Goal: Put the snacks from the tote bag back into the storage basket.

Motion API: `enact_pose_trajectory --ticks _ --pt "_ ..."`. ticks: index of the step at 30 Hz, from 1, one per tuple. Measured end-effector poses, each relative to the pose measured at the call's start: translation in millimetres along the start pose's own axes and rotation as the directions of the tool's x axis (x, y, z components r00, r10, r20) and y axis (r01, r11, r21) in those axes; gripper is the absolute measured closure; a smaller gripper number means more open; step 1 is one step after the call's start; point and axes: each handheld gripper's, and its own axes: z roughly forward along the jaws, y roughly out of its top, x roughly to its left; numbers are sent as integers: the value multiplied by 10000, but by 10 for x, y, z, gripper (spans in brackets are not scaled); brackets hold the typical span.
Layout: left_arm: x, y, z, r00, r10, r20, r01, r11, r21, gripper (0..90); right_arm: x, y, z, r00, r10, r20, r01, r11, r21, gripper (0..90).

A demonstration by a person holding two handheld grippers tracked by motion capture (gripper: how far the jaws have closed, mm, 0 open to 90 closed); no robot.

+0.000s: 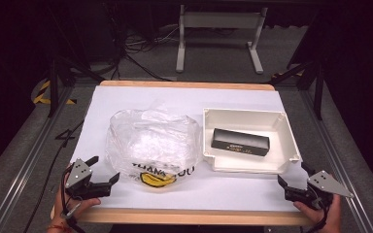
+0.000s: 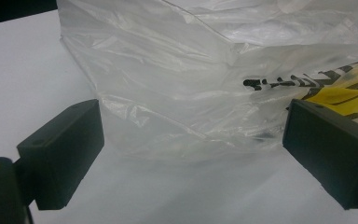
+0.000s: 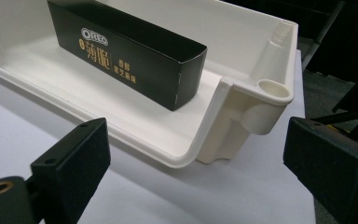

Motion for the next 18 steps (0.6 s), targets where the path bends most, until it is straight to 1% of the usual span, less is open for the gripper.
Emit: enact_pose_trajectory --ticks 3,6,8,12,16,18 --pt "-22 20 14 10000 63 41 -63 10000 -67 62 2 -18 -5 9999 -91 52 91 10000 38 80" --pt "-38 19 26 9998 194 58 -194 9998 7 62 -8 -31 -18 10000 -8 84 9 10000 -23 81" --pt "-40 9 13 9998 203 49 -203 9998 3 61 -14 -29 -25 9999 34 143 -33 10000 -87 81" --pt "-29 15 -2 10000 73 23 -73 9999 -121 62 -10 -23 -10 9998 -72 177 74 9999 -90 81" --pt "-24 13 17 9999 139 -30 -139 9999 4 62 -7 -26 -4 9998 -102 173 104 9999 -79 82" --pt "-28 15 18 9999 124 -16 -124 9999 -11 62 -14 -28 -3 9999 -56 108 57 9999 -139 82"
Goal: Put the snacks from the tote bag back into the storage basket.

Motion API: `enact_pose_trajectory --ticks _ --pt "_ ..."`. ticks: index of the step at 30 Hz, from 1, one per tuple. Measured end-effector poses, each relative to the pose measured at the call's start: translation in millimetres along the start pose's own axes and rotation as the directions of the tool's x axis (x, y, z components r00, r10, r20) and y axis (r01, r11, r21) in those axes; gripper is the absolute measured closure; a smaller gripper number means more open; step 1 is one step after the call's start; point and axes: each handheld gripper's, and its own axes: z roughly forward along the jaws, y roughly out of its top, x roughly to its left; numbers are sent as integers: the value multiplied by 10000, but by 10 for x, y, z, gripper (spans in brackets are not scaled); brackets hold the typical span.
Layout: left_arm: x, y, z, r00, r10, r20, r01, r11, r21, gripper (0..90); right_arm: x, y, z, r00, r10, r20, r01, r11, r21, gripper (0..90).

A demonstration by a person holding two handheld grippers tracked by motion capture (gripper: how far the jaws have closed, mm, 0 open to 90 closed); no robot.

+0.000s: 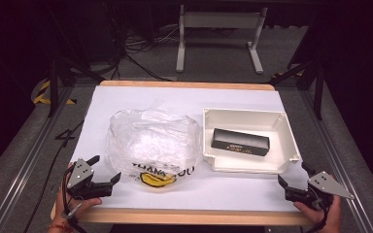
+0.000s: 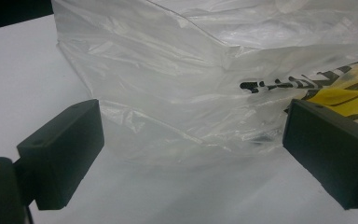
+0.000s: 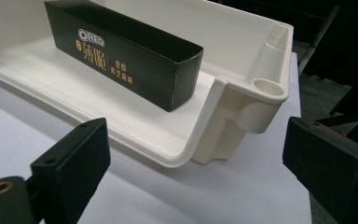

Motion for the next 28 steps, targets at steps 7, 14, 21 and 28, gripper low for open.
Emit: enact_pose_trajectory --ticks 7,14,21,28 --pt "-5 5 0 10000 25 -6 -25 10000 -25 62 5 1 -22 10000 -14 40 14 10000 -64 82" --pt "14 6 10 10000 -63 -28 63 10000 -42 61 7 1 -20 9999 -93 75 93 9999 -36 82" --pt "20 19 35 10000 -56 -39 56 10000 -26 61 -17 -14 -30 9999 24 103 -23 9999 -117 82" --pt "32 30 65 9999 -136 -89 135 9999 -19 60 -25 -21 -53 9998 -60 213 61 10000 -74 79"
